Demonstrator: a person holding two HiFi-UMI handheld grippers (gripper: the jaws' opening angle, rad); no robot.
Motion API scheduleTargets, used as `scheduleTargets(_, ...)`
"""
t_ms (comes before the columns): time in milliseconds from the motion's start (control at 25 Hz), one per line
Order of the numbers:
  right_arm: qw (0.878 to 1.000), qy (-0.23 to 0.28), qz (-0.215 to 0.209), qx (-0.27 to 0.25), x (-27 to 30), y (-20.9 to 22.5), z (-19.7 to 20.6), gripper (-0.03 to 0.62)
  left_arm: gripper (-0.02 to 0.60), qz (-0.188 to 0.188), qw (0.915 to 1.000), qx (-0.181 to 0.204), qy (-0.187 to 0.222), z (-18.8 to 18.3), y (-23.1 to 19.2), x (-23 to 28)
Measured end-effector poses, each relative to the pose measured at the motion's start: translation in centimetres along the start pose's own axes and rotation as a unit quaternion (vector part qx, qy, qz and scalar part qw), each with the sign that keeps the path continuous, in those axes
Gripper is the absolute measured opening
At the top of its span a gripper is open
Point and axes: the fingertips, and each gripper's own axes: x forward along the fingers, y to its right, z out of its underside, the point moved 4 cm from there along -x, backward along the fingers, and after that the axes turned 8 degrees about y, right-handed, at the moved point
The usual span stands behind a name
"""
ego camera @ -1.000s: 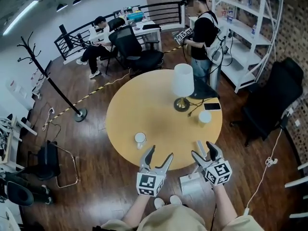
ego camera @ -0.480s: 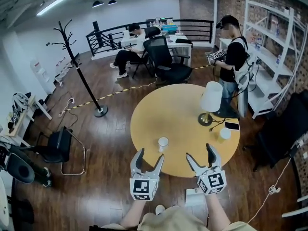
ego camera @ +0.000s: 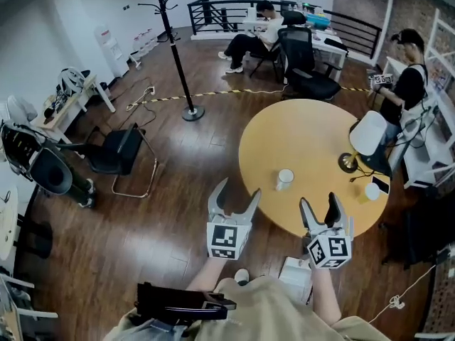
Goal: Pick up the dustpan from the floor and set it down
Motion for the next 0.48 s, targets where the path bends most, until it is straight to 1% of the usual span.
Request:
scheduleTargets(120, 1.000, -0.001, -0.017, -0.002, 1.0, -1.4, -0.1, 0.399, 0.319, -0.017, 0.9998, -0.003, 0.004, -0.5, -1.5, -0.7)
scheduleTargets(280, 0.999, -0.001, -0.032, -0.005, 2.1, -2.6, -0.3, 0.399, 0.319, -0.024, 0.9996, -0.013, 0.001, -0.7, -2.3, -1.0)
scheduleTargets(360, 0.999, -0.005, -0.033, -0.002, 1.9, -2.5, 0.2, 0.399, 0.319, -0.027, 0.9995, -0.015, -0.002, -0.3, -2.3, -1.0)
scheduleTargets(480, 1.000, -0.010, -0.018, -0.001, 2.0, -1.7, 0.9, 0.399, 0.319, -0.032, 0.9994, -0.015, -0.005, 0.0, -2.3, -0.7)
